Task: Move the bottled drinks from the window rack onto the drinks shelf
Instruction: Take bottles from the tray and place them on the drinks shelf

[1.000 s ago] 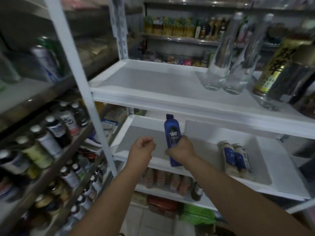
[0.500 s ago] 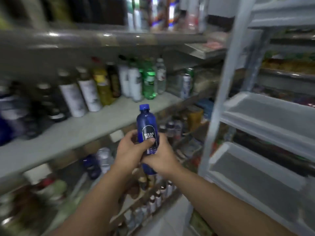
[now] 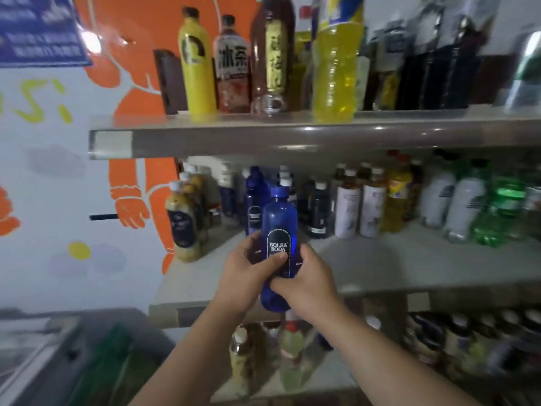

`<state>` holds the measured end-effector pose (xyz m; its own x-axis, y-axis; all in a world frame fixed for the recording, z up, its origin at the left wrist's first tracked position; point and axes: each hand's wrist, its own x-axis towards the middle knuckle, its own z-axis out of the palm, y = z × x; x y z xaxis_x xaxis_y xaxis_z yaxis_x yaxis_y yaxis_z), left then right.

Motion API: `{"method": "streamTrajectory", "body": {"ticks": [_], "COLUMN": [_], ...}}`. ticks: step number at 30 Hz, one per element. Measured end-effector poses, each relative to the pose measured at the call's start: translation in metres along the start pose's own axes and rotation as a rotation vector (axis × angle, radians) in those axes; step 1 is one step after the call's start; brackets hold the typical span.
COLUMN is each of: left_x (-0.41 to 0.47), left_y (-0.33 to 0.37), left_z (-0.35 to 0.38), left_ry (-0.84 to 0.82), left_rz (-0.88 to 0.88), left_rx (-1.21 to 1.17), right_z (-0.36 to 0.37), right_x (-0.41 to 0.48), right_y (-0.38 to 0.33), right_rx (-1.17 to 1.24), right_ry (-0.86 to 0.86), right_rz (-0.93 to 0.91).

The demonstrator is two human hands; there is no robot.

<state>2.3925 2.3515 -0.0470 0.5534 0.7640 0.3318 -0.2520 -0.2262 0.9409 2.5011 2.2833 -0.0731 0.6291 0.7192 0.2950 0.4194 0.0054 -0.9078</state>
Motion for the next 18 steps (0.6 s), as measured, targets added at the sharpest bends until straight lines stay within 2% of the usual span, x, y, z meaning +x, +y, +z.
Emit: {"method": "streamTrajectory", "body": {"ticks": [6, 14, 18], "left_x": [0.034, 0.048, 0.056], "left_y": [-0.033, -0.052, -0.057], "left_z": [-0.05, -0.084, -0.083], "left_ry": [0.247, 0.24, 0.261], "left_rz": [-0.145, -0.187, -0.185], "left_rx": [0.11, 0.055, 0.044], "right_z": [0.073, 0.111, 0.112], "right_x": [0.079, 0.126, 0.126], "right_y": [0.021, 0.056, 0.062], "right_rx": [-0.089, -0.034, 0.018], "right_ry": [0.075, 0.177, 0.121], "right_rz": [-0.024, -0.021, -0.052]}}
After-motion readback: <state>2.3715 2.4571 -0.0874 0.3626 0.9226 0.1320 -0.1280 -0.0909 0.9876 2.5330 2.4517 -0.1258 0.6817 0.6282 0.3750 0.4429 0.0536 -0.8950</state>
